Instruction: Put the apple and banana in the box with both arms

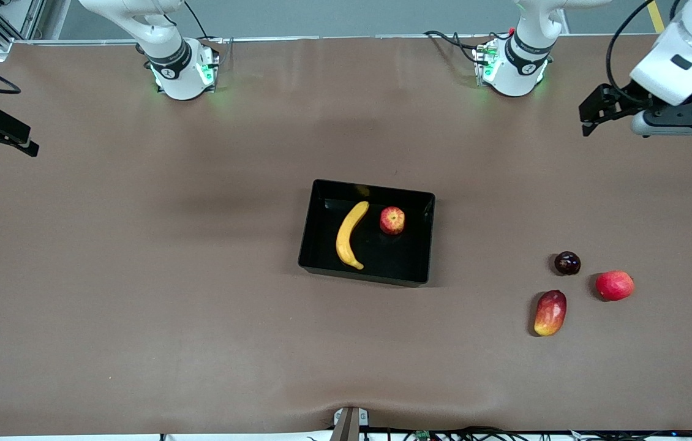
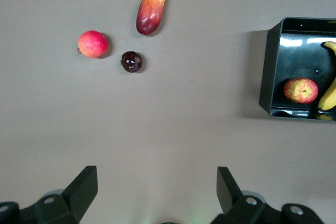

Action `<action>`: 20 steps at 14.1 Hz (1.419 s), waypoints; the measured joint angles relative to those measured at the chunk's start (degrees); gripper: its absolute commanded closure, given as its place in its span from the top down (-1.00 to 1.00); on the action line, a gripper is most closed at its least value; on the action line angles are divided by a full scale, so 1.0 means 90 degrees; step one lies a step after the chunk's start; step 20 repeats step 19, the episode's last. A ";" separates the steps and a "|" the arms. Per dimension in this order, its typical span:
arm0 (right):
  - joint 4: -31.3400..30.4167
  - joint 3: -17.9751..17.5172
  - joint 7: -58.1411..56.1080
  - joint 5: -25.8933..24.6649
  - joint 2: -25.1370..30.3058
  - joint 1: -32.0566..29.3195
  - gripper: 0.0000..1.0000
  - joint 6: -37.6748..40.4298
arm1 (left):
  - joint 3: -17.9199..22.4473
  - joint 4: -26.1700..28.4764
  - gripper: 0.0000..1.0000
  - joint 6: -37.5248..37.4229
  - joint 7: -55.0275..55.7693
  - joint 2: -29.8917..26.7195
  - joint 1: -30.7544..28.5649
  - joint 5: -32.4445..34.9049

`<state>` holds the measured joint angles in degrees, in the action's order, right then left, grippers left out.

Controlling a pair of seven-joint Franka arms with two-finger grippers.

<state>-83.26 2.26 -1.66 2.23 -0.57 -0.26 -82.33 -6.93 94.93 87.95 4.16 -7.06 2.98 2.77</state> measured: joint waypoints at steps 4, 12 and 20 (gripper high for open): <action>0.0000 0.0035 0.0000 0.0000 0.0000 -0.0002 1.00 0.0001 | 0.0132 -0.0043 1.00 0.0190 -0.0095 -0.0002 0.0082 -0.0002; 0.0000 0.0042 0.0000 0.0000 0.0000 -0.0002 1.00 0.0006 | 0.0200 -0.0226 1.00 0.0345 -0.0094 0.0080 0.0070 -0.0003; 0.0000 0.0043 0.0000 0.0000 0.0000 -0.0002 1.00 0.0010 | 0.0203 -0.0231 1.00 0.0332 -0.0092 0.0162 0.0061 -0.0006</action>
